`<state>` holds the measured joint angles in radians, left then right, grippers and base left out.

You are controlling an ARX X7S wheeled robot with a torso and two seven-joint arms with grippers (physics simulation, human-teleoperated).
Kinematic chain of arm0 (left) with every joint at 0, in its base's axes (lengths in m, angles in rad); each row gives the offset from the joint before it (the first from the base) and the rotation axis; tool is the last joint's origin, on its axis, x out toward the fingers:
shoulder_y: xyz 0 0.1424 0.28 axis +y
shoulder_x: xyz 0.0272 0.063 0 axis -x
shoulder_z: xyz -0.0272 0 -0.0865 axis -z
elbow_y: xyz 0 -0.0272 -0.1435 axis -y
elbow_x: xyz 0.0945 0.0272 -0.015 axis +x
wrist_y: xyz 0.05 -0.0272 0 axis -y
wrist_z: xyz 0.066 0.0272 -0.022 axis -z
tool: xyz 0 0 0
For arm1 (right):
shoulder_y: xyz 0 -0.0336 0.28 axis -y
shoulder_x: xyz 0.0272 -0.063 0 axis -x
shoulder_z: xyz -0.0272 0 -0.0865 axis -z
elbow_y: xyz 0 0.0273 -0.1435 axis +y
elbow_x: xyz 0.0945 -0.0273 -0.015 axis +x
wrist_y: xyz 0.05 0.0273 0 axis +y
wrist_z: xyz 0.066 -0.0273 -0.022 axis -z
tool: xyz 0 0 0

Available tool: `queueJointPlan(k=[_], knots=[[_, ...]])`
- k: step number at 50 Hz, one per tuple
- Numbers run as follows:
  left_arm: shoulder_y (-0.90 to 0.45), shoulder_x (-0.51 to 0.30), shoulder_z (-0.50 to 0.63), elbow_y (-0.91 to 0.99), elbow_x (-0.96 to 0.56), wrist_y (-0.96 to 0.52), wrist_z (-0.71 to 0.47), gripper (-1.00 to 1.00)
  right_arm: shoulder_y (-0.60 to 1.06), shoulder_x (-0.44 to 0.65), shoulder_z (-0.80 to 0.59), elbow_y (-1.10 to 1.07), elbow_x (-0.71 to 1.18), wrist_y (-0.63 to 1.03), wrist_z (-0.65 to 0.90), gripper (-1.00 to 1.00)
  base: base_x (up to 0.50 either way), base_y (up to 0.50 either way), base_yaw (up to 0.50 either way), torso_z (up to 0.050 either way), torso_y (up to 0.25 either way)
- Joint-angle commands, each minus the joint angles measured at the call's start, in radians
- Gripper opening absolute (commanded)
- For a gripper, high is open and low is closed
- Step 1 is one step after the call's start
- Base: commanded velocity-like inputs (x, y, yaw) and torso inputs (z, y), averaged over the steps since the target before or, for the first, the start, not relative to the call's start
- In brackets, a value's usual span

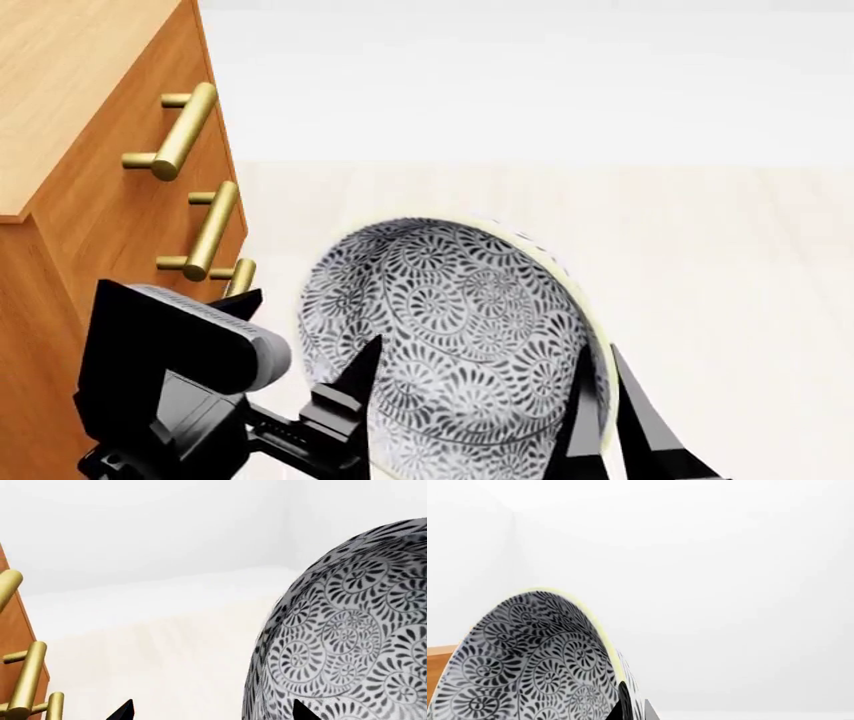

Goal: Put the bowl on top of the cabinet.

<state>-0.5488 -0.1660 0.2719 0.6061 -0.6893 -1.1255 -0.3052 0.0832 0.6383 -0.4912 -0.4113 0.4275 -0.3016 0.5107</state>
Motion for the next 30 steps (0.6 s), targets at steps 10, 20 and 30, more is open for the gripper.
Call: queueJointPlan(k=[10, 20, 30], knots=[[0.018, -0.014, 0.012, -0.029, 0.061, 0.058, -0.015, -1.0, -0.006, -0.006, 0.022, -0.01, -0.012, -0.012, -0.017, -1.0, 0.0, 0.0, 0.0, 0.0, 0.001], [0.019, -0.022, 0.017, -0.019, 0.052, 0.058, -0.019, -1.0, 0.001, -0.009, 0.019, -0.01, -0.014, -0.003, -0.016, -1.0, 0.0, 0.0, 0.0, 0.0, 0.0], [0.017, -0.025, 0.014, -0.014, 0.041, 0.057, -0.027, -1.0, 0.004, -0.009, 0.018, -0.014, -0.014, 0.005, -0.014, -1.0, 0.0, 0.0, 0.0, 0.0, 0.0]])
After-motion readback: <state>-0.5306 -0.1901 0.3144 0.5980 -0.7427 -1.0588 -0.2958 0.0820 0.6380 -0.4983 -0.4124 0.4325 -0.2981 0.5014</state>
